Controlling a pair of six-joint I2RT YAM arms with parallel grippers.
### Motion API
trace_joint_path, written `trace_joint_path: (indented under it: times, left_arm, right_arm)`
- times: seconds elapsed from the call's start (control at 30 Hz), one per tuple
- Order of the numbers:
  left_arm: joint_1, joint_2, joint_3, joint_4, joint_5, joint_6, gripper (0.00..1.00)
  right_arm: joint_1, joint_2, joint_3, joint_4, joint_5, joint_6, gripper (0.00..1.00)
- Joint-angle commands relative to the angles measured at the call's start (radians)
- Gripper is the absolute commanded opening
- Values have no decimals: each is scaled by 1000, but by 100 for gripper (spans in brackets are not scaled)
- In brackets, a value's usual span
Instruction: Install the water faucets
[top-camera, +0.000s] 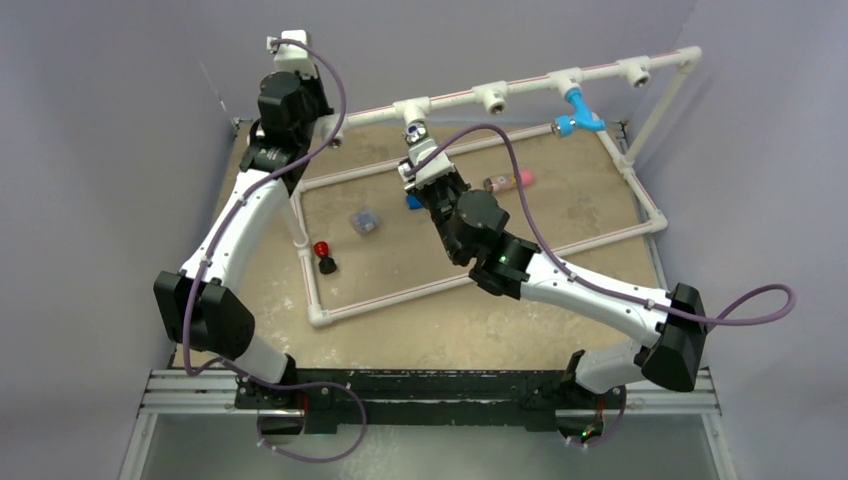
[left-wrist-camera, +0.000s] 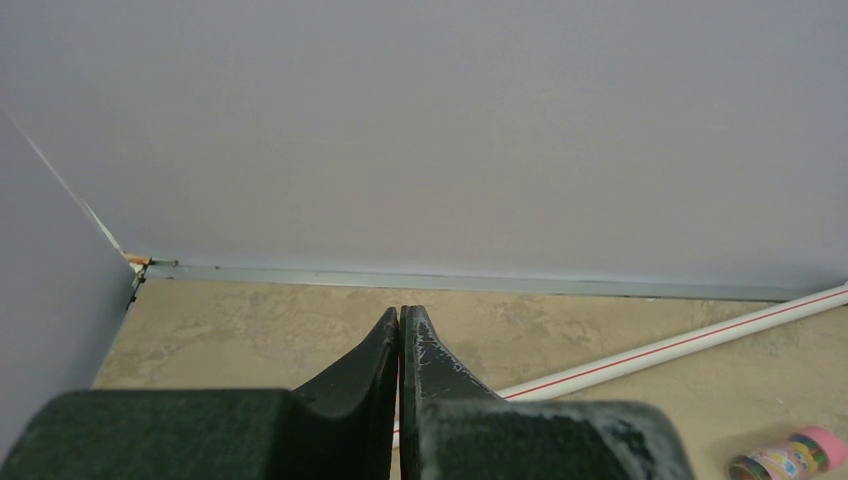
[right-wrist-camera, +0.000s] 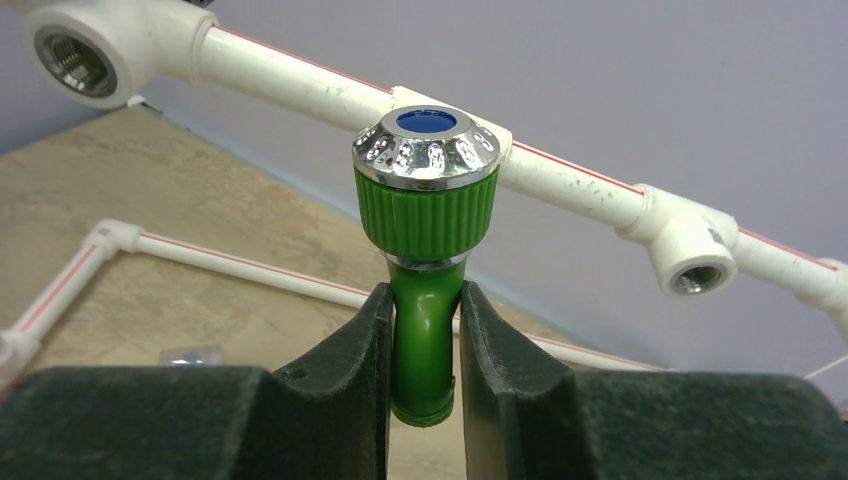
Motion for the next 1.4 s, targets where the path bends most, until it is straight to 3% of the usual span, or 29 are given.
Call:
trace_joint_path:
  times: [0.0,0.5,1.37]
  left_arm:
    - [-28,83,-51,-174,57,-9,0]
    - [-28,97,-48,-183,79,-20,0]
    - [-28,96,-43,-195,104,-35,0]
  right_arm:
    - [-17,44,25,22,-48,175,0]
    - [-24,80,-8,99,-10,482,0]
    - [-76,32,-122,182,-8,1414,0]
